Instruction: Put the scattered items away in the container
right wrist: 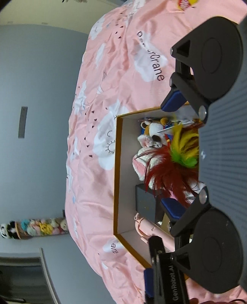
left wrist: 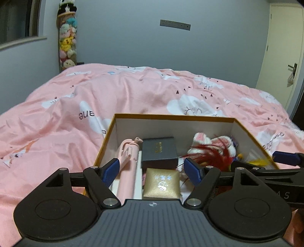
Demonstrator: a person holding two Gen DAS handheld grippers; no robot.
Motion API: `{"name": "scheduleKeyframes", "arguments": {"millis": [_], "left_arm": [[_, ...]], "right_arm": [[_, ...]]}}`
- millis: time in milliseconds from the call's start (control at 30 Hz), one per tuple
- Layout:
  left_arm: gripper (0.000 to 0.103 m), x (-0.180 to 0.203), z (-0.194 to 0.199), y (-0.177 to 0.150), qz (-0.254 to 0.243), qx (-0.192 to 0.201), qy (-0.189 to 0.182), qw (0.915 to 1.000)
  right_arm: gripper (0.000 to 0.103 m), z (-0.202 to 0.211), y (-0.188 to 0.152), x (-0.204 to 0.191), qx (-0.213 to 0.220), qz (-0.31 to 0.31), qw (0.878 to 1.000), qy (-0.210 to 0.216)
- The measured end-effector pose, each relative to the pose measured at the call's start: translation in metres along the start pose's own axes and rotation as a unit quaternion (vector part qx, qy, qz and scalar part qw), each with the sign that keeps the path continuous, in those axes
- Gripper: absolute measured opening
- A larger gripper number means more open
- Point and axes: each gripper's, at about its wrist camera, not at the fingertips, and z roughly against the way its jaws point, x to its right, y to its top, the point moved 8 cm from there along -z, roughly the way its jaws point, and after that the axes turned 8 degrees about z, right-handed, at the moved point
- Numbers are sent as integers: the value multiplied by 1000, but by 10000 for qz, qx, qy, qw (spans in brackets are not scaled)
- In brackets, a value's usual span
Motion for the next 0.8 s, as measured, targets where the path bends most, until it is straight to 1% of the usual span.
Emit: {"name": "scheduleKeyframes", "arguments": {"millis": [67, 200, 333, 433, 600, 800], "left_arm": [[88, -1, -1, -4, -58, -10, 95, 9999], [88, -4, -4, -9, -26, -98, 101, 9999], [88, -4, -7, -16, -160, -173, 161, 9996], [89, -5, -10, -22, -170, -181, 223, 9994], [91, -7, -11, -25, -82, -70, 161, 9998], [91, -9, -16, -29, -108, -2, 277, 9996]], "right_arm": [[99, -3, -4, -2, -27, -17, 10000, 20], [99, -8, -12, -4, -84, -72, 9999, -9], [100, -11, -19, -7, -101, -33, 9999, -40], [101, -8, -22, -8, 37, 41, 9999, -145], [102, -7, -27, -8, 165, -1, 9996, -221], [102, -9, -32, -11, 326, 49, 9989, -341]]}}
